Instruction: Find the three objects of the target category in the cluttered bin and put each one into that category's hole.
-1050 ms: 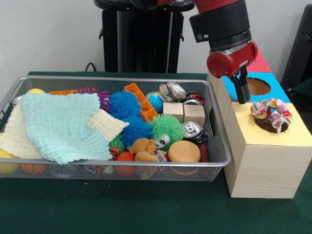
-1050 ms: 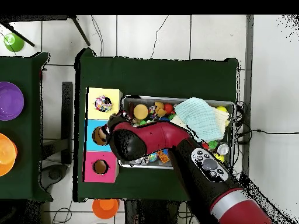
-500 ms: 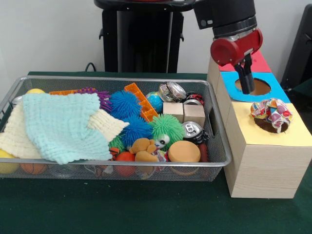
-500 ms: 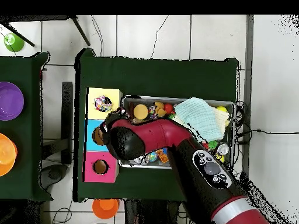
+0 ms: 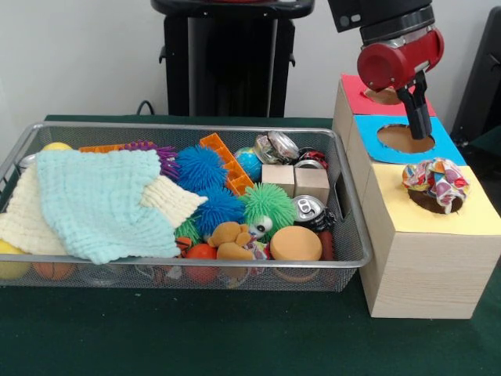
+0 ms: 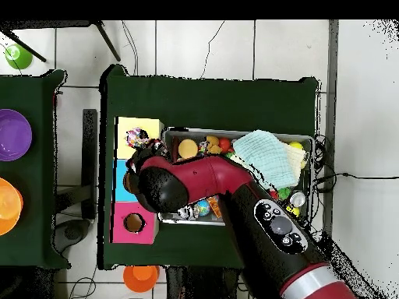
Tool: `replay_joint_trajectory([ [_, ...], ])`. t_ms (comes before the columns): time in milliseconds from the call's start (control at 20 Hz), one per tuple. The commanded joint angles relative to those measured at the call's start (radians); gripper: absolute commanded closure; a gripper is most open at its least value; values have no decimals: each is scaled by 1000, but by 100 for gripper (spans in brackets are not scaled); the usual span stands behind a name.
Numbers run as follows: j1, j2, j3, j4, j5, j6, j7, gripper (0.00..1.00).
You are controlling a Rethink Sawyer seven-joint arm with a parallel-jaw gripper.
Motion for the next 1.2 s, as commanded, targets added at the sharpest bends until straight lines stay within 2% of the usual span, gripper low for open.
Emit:
replay_joint_trajectory([
  [50, -2, 42, -10, -42, -26, -13, 104, 100],
  [400, 23, 61, -56, -65, -61, -40, 107, 100],
  [650, 29, 88, -60, -79, -74, -80, 115, 100],
  [1200, 36, 76, -59, -78, -75, -128, 119, 100],
])
